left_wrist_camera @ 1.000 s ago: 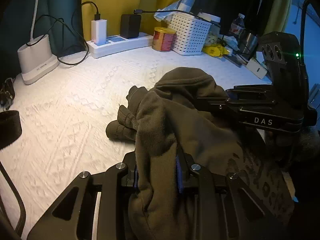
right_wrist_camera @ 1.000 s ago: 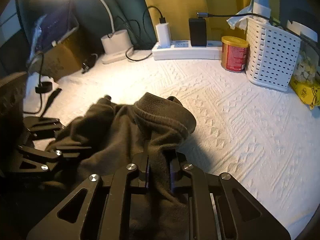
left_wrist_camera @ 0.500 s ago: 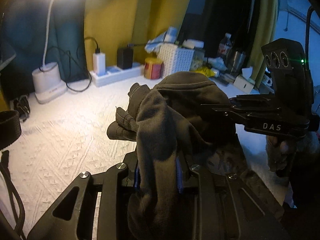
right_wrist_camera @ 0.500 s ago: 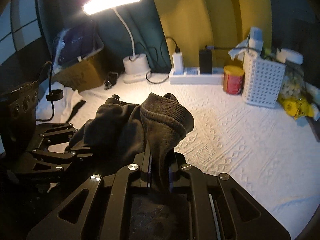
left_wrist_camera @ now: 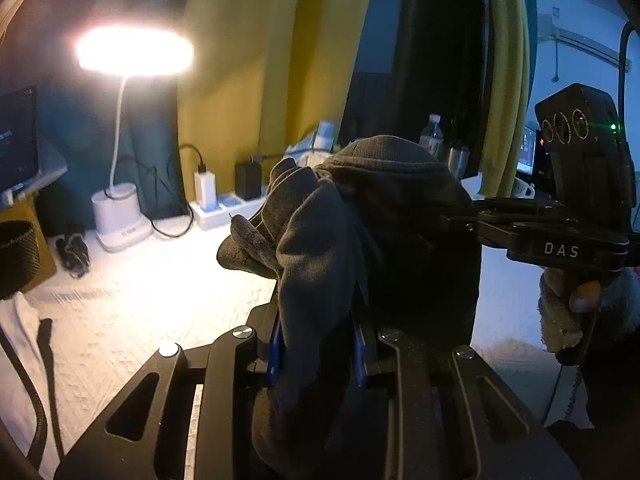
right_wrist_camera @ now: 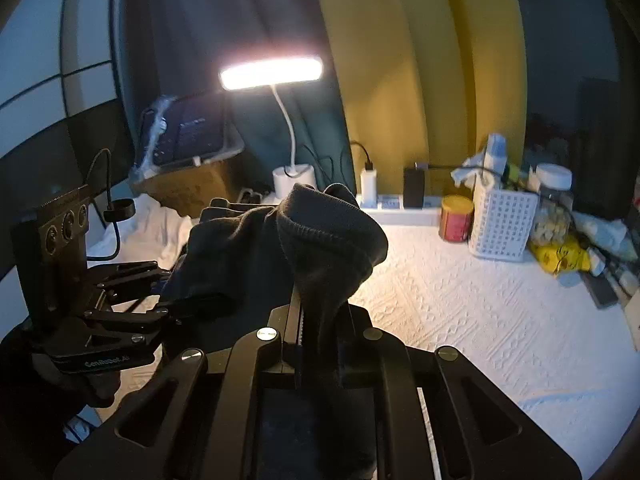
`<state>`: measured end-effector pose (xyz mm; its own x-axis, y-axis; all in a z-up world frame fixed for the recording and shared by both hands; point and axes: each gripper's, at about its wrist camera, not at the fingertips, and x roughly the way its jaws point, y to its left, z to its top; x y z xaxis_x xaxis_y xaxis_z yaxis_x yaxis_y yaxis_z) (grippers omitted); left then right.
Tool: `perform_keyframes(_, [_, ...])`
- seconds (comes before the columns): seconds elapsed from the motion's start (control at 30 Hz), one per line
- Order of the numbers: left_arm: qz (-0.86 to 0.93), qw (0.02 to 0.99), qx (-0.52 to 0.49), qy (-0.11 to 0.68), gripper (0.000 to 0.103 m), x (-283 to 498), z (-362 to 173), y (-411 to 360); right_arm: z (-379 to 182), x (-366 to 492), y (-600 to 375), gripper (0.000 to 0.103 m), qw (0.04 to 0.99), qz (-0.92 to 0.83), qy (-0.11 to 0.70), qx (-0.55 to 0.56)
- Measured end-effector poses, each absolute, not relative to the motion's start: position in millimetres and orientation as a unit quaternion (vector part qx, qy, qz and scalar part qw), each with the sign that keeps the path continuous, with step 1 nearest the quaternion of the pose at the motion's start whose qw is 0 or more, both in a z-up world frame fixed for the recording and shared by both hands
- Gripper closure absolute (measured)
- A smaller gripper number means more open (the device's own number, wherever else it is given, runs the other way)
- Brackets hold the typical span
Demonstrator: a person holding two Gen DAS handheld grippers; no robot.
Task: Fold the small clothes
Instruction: 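Lift the folded shirt with the left gripper while the right gripper grasps it too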
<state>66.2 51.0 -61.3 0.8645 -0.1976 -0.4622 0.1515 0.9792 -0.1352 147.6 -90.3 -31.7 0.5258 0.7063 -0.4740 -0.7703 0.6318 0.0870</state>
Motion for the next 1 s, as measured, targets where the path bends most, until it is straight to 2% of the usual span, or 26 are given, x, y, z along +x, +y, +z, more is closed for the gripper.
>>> perform_keyframes(1.0, [-0.034,0.992,-0.045,0.113,0.080,-30.7,7.5,76.2,70.5,26.6,-91.4,0.091,0.871,0.477,0.071,-0.092])
